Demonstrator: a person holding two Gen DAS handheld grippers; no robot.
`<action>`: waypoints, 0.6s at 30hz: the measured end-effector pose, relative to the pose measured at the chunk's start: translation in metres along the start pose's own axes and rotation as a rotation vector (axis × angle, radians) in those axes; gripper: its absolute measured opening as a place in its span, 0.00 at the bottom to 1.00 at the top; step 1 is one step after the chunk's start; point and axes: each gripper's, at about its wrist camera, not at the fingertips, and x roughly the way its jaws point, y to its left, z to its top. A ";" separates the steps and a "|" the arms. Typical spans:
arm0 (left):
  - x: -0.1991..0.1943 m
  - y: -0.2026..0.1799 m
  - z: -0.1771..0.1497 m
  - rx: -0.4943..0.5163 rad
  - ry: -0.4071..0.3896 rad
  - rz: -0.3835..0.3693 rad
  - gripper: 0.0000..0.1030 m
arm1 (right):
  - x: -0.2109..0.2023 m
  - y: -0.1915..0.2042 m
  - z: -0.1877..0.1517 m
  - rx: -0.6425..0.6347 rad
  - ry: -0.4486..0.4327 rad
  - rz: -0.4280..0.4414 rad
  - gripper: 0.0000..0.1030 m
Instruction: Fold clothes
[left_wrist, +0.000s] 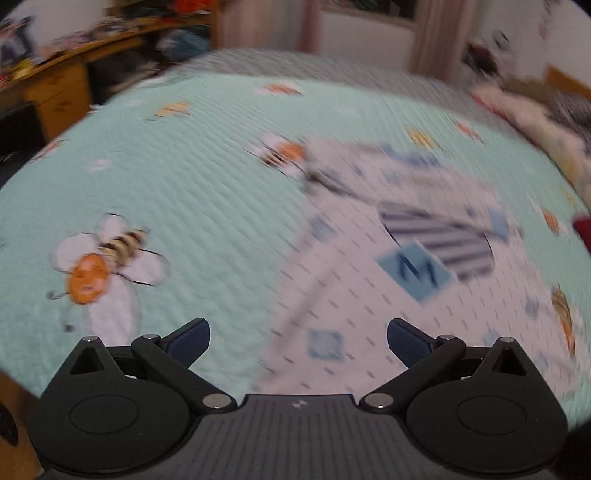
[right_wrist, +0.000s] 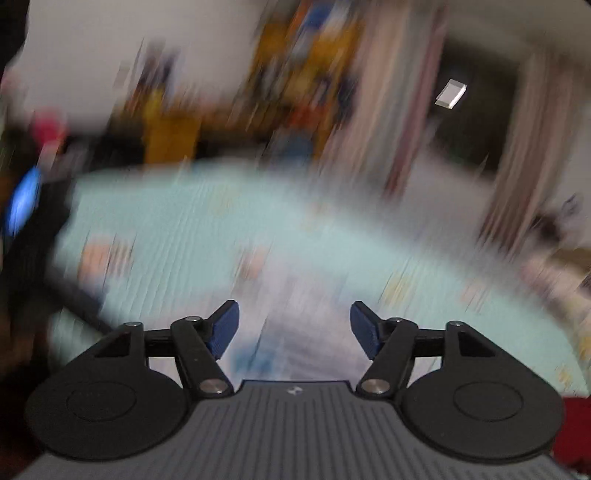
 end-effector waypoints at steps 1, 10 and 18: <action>-0.005 0.008 0.004 -0.027 -0.019 0.010 0.99 | -0.013 -0.012 0.005 0.064 -0.087 -0.011 0.95; 0.041 0.056 -0.002 -0.127 0.172 0.144 0.99 | 0.000 -0.145 -0.162 0.863 0.293 0.157 0.99; 0.058 0.056 -0.002 -0.116 0.207 0.061 0.99 | -0.007 -0.180 -0.241 1.124 0.323 0.100 0.99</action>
